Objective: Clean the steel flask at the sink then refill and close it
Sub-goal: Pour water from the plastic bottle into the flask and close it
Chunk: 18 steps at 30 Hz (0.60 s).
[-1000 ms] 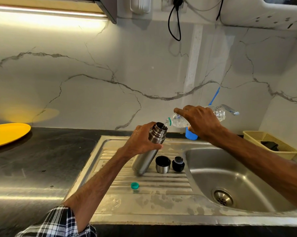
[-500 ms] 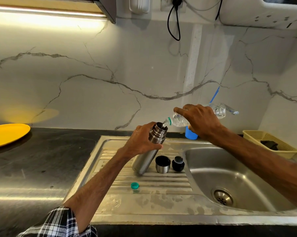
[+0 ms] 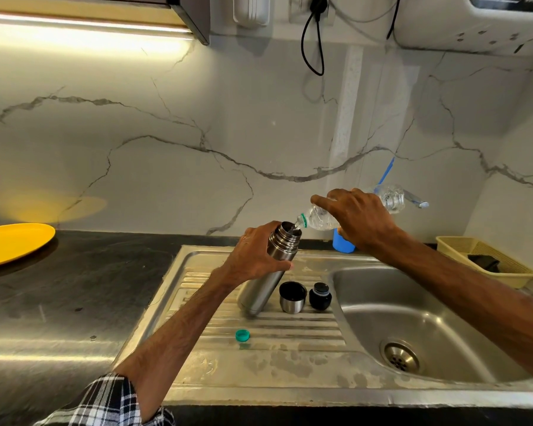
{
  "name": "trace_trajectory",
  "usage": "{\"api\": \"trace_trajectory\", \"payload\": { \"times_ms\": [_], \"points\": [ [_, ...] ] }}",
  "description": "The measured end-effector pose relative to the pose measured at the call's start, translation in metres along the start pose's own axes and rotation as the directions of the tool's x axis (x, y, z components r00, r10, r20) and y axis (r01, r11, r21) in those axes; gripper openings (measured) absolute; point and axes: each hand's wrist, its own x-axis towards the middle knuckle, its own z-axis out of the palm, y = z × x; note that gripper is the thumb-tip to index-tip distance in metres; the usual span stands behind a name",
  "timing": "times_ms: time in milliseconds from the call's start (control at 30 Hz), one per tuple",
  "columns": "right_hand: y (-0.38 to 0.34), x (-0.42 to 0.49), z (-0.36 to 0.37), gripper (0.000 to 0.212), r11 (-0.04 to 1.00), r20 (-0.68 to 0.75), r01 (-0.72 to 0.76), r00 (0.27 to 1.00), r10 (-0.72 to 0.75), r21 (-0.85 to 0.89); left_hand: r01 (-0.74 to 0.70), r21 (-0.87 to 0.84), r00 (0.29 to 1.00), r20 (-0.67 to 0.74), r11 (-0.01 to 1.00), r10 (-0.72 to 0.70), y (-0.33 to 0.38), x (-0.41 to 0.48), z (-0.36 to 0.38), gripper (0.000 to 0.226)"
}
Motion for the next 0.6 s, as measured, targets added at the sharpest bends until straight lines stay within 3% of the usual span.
{"api": "trace_trajectory", "payload": {
  "times_ms": [600],
  "points": [
    [0.0,-0.0004,0.0,0.078,1.0,-0.001,0.003,1.0,-0.003,0.024,0.006,0.006,1.0,-0.006,1.0,-0.006,-0.0002,-0.0003,-0.0004,0.089]
  ]
}}
